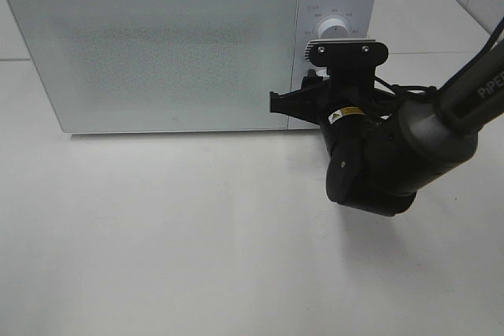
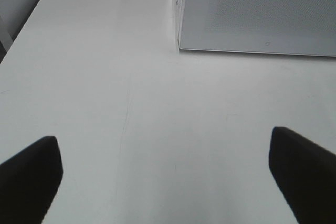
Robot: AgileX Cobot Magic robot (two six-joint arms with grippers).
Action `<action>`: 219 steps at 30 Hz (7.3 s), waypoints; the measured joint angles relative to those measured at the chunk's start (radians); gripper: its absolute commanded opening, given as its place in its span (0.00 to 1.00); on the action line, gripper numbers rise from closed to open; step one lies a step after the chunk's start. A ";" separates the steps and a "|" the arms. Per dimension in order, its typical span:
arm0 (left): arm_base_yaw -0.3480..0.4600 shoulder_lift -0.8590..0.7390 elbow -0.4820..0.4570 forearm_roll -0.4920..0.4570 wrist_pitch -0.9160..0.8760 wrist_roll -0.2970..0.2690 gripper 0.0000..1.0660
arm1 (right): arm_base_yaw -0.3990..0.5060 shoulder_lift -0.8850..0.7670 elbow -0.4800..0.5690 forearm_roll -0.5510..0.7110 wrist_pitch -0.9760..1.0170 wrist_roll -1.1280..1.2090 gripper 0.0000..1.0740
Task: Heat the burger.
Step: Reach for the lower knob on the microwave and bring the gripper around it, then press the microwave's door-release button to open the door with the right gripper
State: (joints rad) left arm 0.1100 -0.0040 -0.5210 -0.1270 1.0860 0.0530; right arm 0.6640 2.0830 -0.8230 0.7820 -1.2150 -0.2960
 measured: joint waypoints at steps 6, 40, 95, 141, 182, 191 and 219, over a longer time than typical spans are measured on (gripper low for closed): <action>0.000 0.000 0.000 0.000 0.000 0.000 0.94 | 0.000 0.000 0.000 0.001 -0.001 0.005 0.11; 0.000 0.000 0.000 0.000 0.000 0.000 0.94 | 0.000 0.000 0.003 0.018 0.006 0.596 0.10; 0.000 0.000 0.000 0.000 0.000 0.000 0.94 | -0.001 0.006 0.009 0.026 0.019 1.805 0.10; 0.000 0.000 0.000 0.000 0.000 0.000 0.94 | -0.001 0.006 0.009 0.044 0.018 1.875 0.51; 0.000 0.000 0.000 0.000 0.000 0.000 0.94 | -0.032 -0.494 0.291 -0.270 0.640 0.723 0.68; 0.000 0.000 0.000 0.000 0.000 0.000 0.94 | -0.119 -0.587 0.292 -0.270 0.965 0.398 0.68; 0.000 0.000 0.000 0.000 0.000 0.000 0.94 | -0.182 -0.750 0.104 -0.706 2.067 0.246 0.68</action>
State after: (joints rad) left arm 0.1100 -0.0040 -0.5210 -0.1270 1.0860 0.0530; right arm 0.4820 1.3330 -0.7190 0.0760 0.8520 -0.0500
